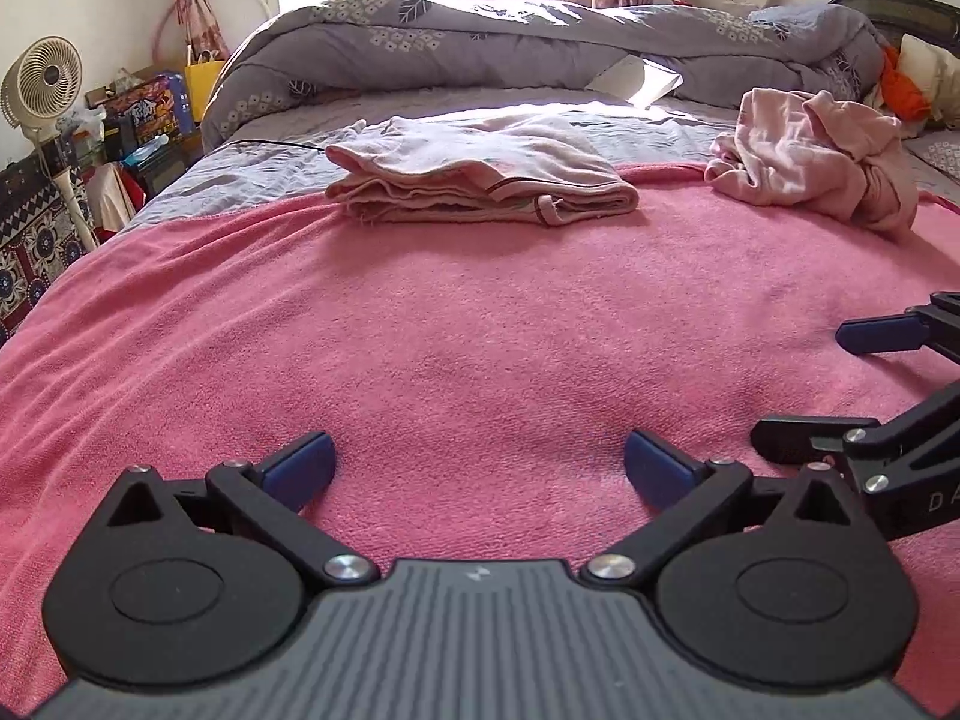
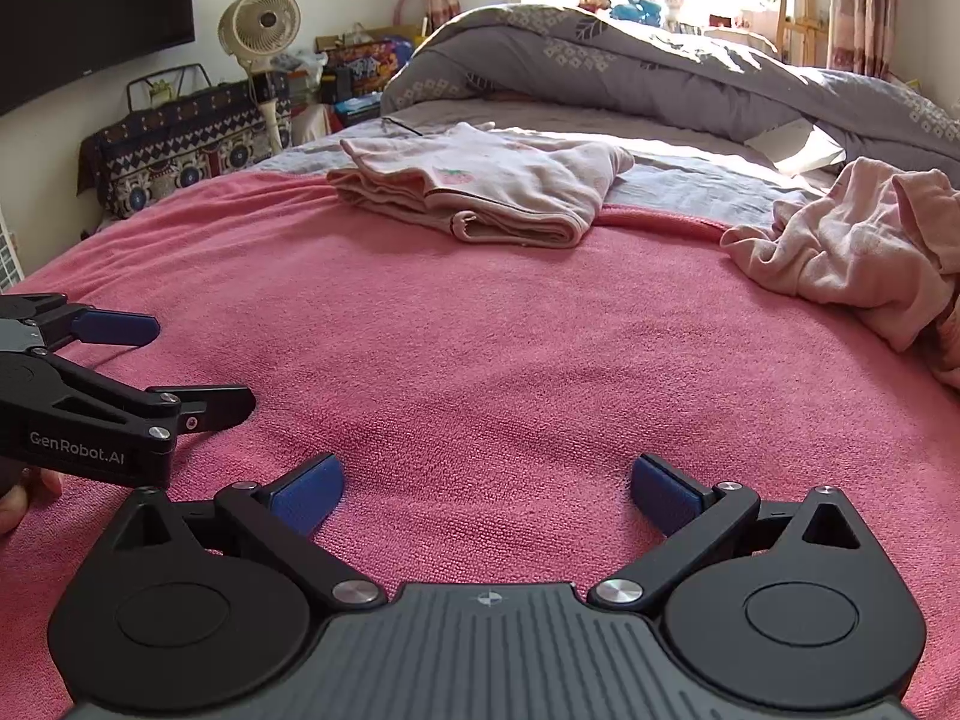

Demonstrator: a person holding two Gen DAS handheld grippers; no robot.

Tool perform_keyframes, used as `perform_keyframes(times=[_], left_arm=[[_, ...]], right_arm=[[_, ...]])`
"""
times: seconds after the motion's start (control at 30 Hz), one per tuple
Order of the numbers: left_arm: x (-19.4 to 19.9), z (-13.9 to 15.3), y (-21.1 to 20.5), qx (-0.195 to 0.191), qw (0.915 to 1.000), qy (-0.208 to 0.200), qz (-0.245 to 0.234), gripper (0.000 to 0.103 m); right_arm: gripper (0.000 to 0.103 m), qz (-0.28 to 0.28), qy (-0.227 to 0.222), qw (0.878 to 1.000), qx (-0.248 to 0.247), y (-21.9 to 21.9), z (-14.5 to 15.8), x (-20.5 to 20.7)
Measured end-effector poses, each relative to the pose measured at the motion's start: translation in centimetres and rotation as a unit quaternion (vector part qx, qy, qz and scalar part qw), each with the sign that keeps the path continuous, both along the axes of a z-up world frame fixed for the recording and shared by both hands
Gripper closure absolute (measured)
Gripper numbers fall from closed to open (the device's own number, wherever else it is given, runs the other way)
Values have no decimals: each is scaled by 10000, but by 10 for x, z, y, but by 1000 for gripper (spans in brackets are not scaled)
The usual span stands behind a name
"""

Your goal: Fold clothes

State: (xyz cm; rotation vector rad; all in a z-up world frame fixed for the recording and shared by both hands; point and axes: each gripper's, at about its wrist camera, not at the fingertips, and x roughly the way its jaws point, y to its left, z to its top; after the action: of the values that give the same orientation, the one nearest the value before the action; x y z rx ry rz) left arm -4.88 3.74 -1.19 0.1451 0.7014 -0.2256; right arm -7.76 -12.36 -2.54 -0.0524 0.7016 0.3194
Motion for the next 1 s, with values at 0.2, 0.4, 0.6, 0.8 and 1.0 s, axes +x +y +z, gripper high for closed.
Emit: perform_keyframes(times=[0.2, 0.4, 0.6, 0.8, 1.0], left_arm=[[1, -1, 2, -86, 10000, 29, 5, 0], [2, 0, 3, -105, 9999, 52, 10, 0], [2, -1, 4, -145, 9999, 50, 12, 0], [2, -1, 4, -151, 9999, 49, 16, 0], [2, -1, 4, -151, 9999, 25, 19, 0]], right_arm=[[0, 1, -1, 10000, 11, -2, 1, -1], [0, -11, -25, 10000, 4, -2, 1, -2], [0, -13, -28, 10000, -7, -1, 1, -2], [0, -14, -26, 10000, -17, -1, 1, -2], [0, -15, -23, 10000, -16, -1, 2, -2]])
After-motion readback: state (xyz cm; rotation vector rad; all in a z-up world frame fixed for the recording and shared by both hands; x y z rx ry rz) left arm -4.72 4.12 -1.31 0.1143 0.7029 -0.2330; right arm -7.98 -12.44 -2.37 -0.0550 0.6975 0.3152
